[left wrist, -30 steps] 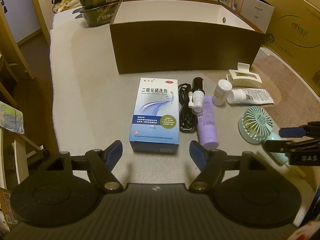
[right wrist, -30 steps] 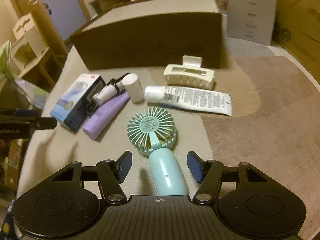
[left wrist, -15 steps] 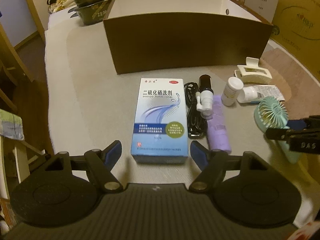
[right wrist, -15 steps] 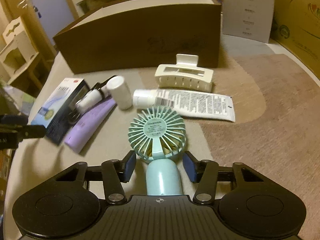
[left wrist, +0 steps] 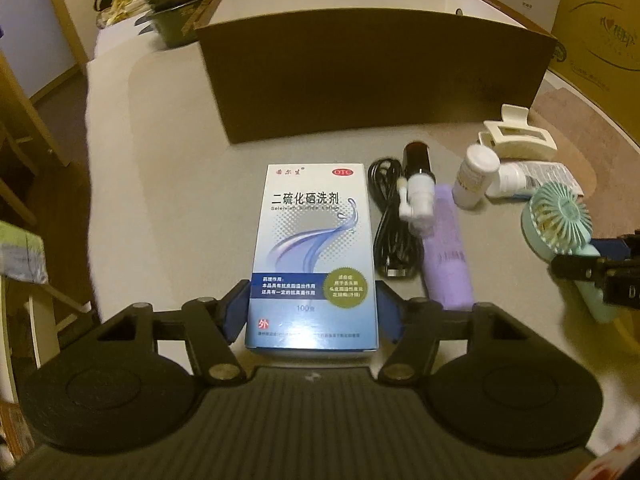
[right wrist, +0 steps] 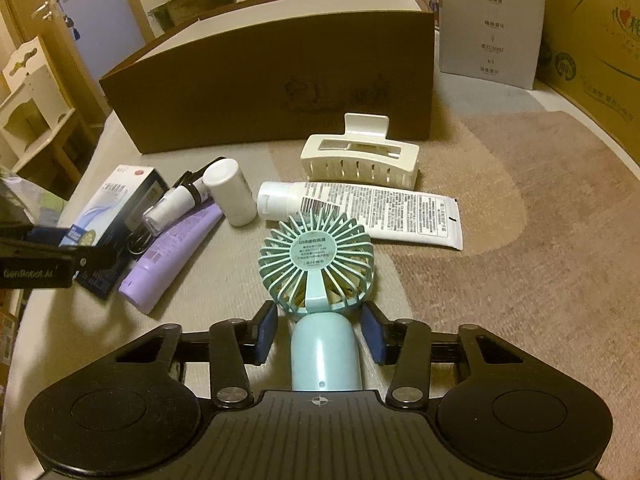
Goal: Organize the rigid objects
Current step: 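Grasp the blue-white medicine box with the left tool while the right grasps the mint fan, then carry the medicine box with the left tool while the right carries the fan over the box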
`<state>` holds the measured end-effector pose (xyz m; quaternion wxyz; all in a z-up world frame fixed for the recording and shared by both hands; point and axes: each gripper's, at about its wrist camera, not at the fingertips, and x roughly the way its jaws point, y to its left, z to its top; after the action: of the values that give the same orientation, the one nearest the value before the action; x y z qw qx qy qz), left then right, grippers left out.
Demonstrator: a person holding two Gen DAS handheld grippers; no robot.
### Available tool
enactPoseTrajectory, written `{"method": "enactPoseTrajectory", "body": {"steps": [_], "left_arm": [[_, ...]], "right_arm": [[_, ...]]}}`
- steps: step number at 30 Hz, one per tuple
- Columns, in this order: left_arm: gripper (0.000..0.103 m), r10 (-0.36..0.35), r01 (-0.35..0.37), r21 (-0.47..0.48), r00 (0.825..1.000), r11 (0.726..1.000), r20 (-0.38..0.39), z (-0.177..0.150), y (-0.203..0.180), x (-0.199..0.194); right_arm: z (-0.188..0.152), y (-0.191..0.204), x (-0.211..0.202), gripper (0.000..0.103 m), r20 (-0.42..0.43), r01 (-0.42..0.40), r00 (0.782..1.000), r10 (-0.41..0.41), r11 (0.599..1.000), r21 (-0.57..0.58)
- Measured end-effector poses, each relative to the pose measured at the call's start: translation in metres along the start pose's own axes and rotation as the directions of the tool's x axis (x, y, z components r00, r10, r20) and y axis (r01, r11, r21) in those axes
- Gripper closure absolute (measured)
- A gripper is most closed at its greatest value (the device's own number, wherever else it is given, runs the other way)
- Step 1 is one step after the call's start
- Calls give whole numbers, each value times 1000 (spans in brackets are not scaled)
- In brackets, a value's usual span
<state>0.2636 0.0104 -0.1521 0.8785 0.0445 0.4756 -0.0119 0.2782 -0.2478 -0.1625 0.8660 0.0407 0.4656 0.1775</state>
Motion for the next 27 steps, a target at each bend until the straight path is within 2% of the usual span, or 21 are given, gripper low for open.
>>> {"method": "enactPoseTrajectory", "body": {"steps": [2, 5, 9, 14, 16, 19, 24, 27], "left_arm": [[41, 9, -9, -18, 1000, 1000, -6, -9, 1, -7], [41, 13, -14, -40, 1000, 999, -21, -22, 3, -17], [40, -15, 13, -49, 999, 999, -47, -31, 4, -27], [39, -19, 18, -28, 999, 999, -47, -19, 6, -24], [34, -15, 15, -5, 999, 1000, -50, -13, 4, -21], [34, -6, 7, 22, 999, 1000, -47, -5, 2, -15], [34, 16, -13, 55, 998, 998, -57, 0, -3, -2], [39, 15, -12, 46, 998, 999, -61, -1, -4, 3]], "right_arm": [[-2, -1, -3, 69, -1, -7, 1000, 7, 1000, 3], [-5, -4, -9, 69, -1, -24, 1000, 24, 1000, 14], [-11, -4, -16, 69, -10, -33, 999, 34, 999, 11], [-9, -5, -14, 68, -16, -26, 1000, 26, 999, 38], [-5, -3, -11, 66, -19, -9, 1000, 10, 999, 38], [0, 0, -5, 62, -24, 8, 1000, -7, 999, 32], [3, 4, 1, 61, -19, 30, 999, -30, 1000, 10], [3, 6, 3, 62, -15, 38, 999, -38, 999, -3]]}}
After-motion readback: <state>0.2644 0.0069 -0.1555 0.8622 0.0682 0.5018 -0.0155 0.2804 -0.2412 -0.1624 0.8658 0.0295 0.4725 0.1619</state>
